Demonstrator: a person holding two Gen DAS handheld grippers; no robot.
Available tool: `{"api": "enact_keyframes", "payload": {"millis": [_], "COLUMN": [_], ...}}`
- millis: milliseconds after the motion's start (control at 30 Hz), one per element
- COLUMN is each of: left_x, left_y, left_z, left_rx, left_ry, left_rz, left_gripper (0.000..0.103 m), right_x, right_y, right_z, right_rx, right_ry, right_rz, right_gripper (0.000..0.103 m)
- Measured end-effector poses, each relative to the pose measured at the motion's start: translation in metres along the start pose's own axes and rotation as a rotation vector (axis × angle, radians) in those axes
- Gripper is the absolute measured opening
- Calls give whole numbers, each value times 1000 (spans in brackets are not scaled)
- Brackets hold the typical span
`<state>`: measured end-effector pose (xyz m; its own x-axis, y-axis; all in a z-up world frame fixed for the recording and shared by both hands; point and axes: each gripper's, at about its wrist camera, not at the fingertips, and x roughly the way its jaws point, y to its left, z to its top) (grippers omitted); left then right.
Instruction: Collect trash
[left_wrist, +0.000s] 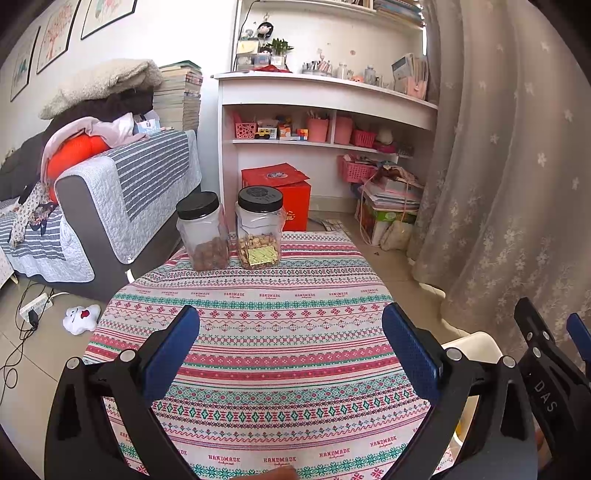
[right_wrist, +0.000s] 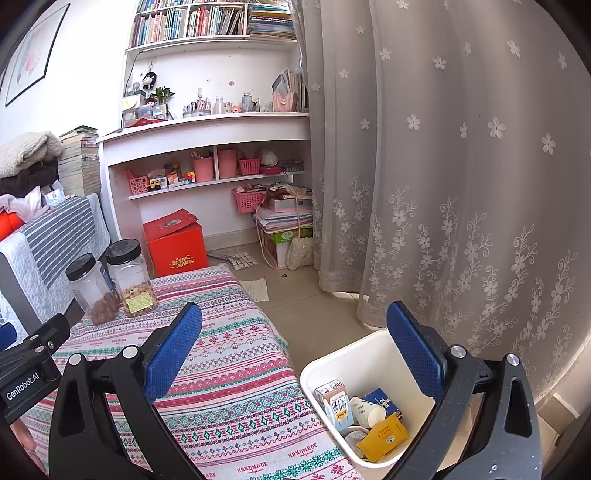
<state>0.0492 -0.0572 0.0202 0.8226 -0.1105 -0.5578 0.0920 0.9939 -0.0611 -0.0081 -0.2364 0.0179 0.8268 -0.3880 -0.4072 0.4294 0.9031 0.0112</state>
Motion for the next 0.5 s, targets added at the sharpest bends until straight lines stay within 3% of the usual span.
{"api": "enact_keyframes", "payload": {"millis": [500], "left_x": [1], "left_y": [-1], "left_z": [-3], "left_rx": [-4], "left_ry": [8], "left_rz": [2], "left_gripper": [96], "right_x": [0], "right_y": [0], "right_z": [1], "right_rx": [0], "right_ry": [1], "right_rz": [0], "right_gripper": [96]}}
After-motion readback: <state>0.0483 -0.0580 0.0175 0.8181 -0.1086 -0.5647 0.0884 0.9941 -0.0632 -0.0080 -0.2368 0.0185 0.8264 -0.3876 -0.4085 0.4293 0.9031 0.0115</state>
